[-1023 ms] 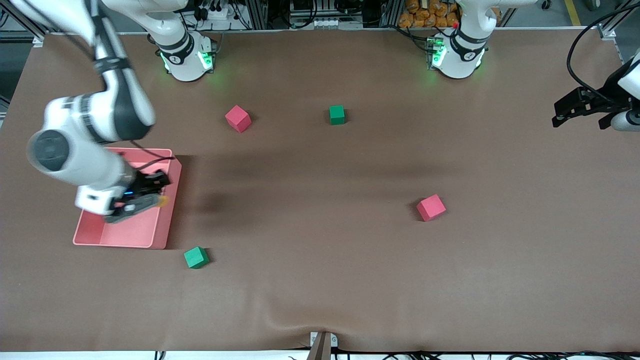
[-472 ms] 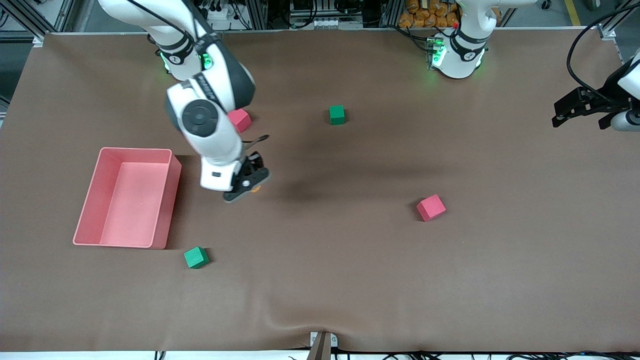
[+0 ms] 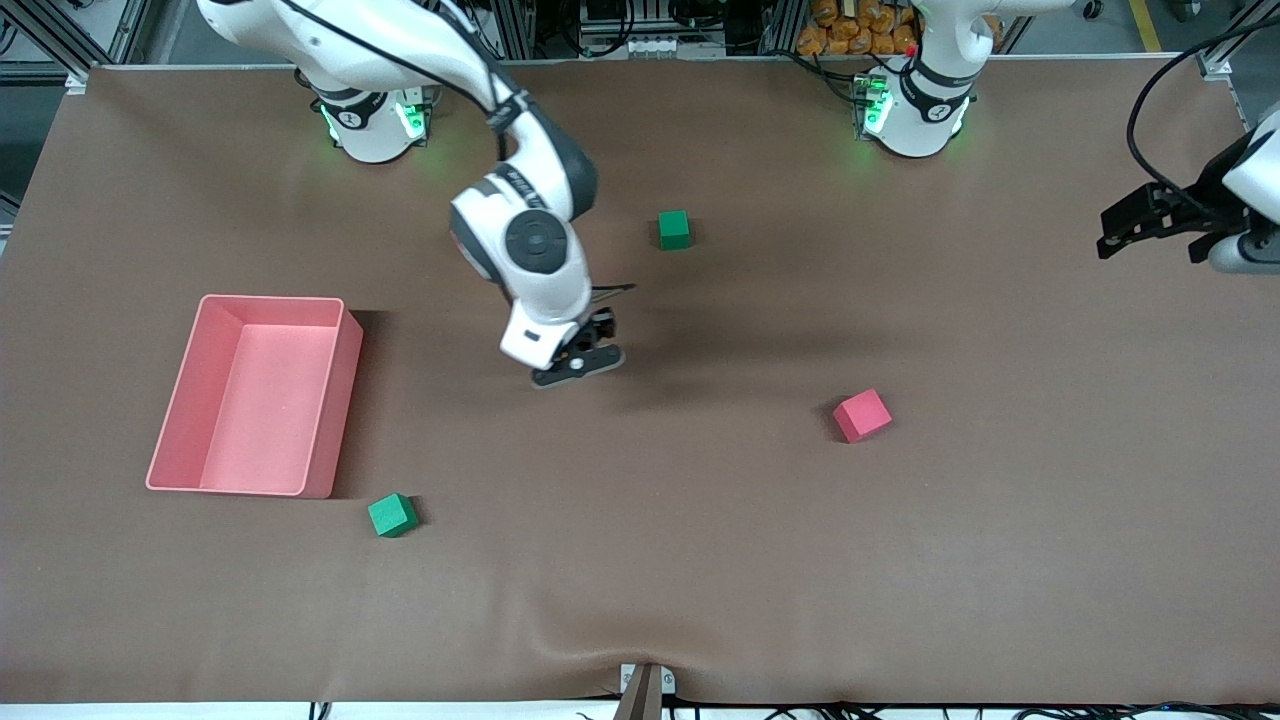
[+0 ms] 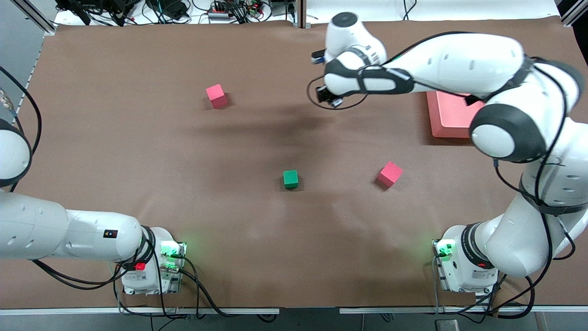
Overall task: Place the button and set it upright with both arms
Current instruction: 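Lift the button out of the tray with the right gripper, then carry the button to mid-table and lower it upright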
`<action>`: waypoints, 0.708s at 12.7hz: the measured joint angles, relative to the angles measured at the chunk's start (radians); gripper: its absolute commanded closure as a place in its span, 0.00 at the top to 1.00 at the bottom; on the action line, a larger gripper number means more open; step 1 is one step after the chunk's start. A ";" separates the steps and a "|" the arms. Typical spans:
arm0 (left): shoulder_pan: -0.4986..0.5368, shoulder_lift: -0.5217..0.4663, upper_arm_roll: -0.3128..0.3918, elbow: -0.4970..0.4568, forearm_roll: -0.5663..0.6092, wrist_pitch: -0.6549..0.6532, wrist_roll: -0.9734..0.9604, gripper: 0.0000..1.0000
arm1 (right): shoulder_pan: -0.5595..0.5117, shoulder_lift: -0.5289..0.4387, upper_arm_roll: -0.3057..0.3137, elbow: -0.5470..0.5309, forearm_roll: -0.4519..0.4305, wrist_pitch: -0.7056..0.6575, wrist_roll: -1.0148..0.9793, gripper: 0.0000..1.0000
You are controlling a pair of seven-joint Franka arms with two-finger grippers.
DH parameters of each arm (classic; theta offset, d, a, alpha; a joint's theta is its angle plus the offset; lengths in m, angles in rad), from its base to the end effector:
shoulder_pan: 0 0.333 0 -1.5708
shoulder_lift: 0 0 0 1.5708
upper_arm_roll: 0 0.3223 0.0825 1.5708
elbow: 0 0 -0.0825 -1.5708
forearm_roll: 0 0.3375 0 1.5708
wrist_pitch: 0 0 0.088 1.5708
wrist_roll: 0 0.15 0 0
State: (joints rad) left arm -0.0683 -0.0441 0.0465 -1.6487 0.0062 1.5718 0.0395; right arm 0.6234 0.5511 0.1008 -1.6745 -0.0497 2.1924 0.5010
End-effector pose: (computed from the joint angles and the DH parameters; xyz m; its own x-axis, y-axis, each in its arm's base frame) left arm 0.4913 -0.0093 0.5768 0.9976 -0.0614 -0.0330 -0.0615 -0.9981 -0.0029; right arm 0.4860 0.4167 0.2729 0.9711 0.2363 -0.0326 0.2365 -0.9716 0.0028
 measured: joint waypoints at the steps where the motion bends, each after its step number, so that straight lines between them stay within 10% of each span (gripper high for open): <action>1: 0.000 0.008 0.000 0.000 0.000 0.000 0.000 1.00 | 0.015 0.024 0.000 0.027 0.000 0.000 0.068 0.00; 9: 0.000 0.012 0.000 0.004 0.000 0.000 0.000 1.00 | 0.074 0.220 -0.003 0.168 0.000 0.118 0.333 0.00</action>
State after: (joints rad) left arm -0.0682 -0.0321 0.0465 -1.6444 0.0062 1.5718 0.0395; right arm 0.6973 0.7715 0.0978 -1.5069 -0.0497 2.3101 0.8343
